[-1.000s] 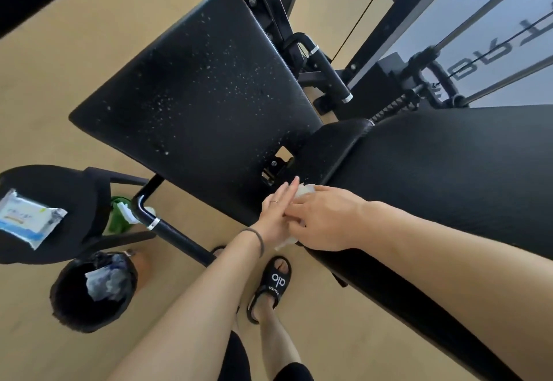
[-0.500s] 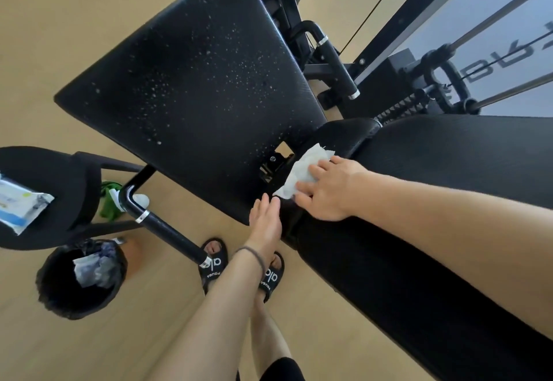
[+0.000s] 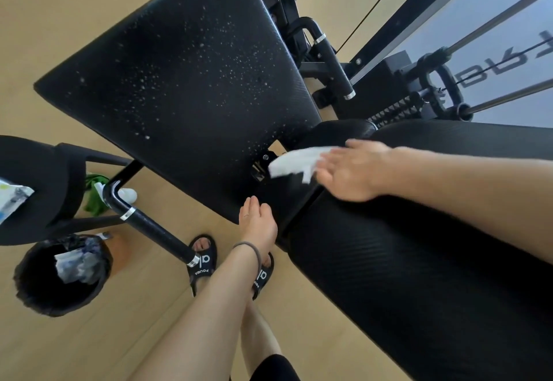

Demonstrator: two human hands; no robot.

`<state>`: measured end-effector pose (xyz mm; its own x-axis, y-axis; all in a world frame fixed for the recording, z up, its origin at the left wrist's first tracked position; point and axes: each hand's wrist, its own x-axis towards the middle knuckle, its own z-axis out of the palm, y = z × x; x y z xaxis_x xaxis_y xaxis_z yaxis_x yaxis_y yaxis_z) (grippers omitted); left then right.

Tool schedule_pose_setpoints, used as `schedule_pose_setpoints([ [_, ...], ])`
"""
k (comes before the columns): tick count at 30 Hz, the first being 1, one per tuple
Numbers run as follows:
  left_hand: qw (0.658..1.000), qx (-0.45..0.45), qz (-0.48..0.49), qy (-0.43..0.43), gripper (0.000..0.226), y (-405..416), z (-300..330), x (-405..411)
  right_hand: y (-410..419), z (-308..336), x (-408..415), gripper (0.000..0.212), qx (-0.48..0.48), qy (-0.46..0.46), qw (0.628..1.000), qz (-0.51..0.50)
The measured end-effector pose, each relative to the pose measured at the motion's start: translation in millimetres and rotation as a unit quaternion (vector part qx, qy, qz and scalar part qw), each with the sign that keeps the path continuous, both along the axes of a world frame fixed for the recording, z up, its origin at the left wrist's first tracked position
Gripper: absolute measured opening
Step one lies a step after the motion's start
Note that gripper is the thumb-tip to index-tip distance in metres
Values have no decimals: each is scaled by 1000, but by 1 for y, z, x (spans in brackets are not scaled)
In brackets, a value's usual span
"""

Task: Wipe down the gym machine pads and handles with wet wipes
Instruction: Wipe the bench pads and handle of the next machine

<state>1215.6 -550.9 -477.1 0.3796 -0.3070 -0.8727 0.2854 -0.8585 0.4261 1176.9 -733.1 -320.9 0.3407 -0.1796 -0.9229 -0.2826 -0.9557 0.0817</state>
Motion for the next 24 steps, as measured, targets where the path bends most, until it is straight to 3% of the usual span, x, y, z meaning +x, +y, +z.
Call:
schedule_pose_setpoints([
  [2, 999, 16, 29, 11, 44, 2, 6, 3, -37, 7, -3, 75, -74, 4, 997, -33],
  [4, 1000, -3, 25, 13, 46, 1, 8, 3, -28, 17, 0, 104, -67, 8, 997, -20],
  [5, 1000, -6, 19, 7, 47, 1, 5, 3, -3, 20, 1, 107, -56, 18, 998, 21],
  [7, 999, -18, 26, 6, 47, 1, 10, 2, 50, 25, 3, 74, 1, 20, 992, 128],
  [9, 998, -31, 59, 0, 48, 0, 15, 3, 63, 33, 9, 47, 30, -8, 989, 142],
  [13, 999, -33, 13, 9, 52, -1, 16, 3, 22, 23, 7, 48, -10, -5, 994, 106],
  [24, 998, -52, 15, 13, 51, 3, 18, 2, -34, 4, 2, 54, -148, -48, 987, 27],
])
